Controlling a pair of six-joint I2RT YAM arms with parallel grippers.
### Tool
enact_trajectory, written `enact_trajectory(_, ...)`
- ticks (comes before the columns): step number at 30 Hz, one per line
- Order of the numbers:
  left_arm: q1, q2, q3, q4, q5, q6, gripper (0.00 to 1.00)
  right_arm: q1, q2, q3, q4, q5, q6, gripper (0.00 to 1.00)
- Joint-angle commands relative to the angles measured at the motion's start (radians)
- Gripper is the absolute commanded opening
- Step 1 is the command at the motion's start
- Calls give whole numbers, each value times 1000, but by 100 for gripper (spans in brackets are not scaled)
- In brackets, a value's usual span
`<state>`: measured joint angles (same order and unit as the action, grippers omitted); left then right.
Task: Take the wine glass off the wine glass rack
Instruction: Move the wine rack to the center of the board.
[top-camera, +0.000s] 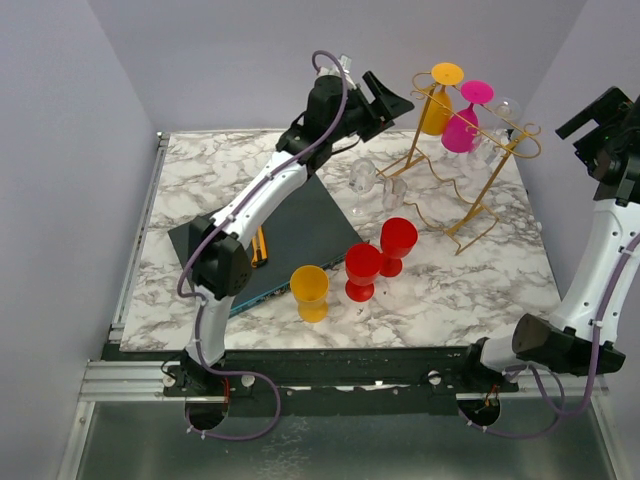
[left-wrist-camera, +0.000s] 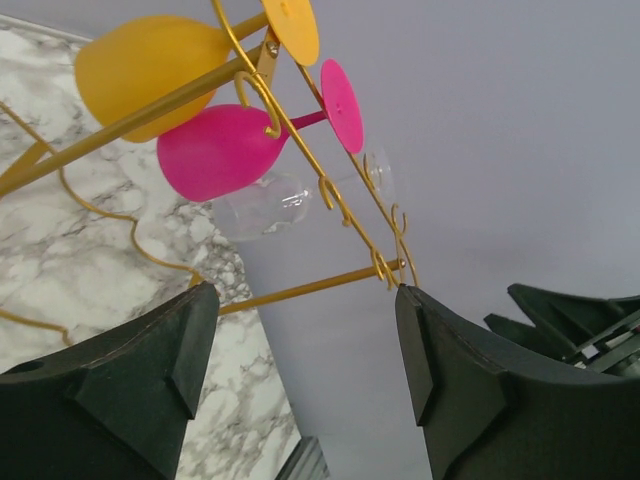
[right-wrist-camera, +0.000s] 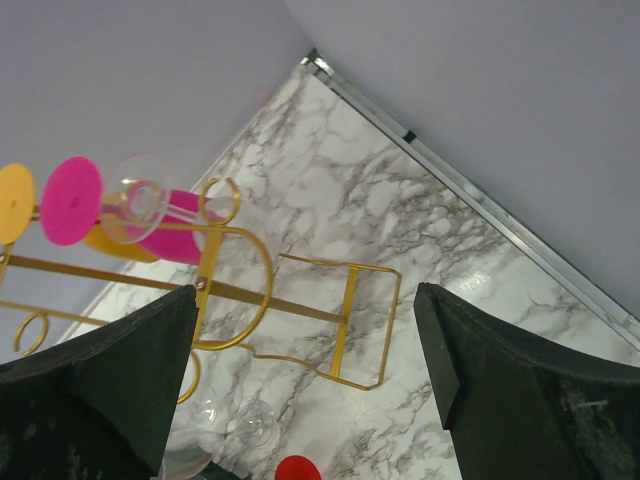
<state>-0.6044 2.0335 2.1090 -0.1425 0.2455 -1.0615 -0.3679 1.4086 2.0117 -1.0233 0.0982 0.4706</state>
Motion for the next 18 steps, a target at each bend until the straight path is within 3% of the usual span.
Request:
enact_trajectory(1, -25, 170, 191, 44, -47, -56, 74, -72, -34, -91, 57, -113, 9, 97)
enact_trajectory(7, -28, 327, 335, 120, -87, -126, 57, -77, -63, -203, 146, -249, 52, 96)
enact_trajectory(18, -27, 395, 358, 220, -95, -167, 49, -77, -93, -369, 248, -314, 88, 85)
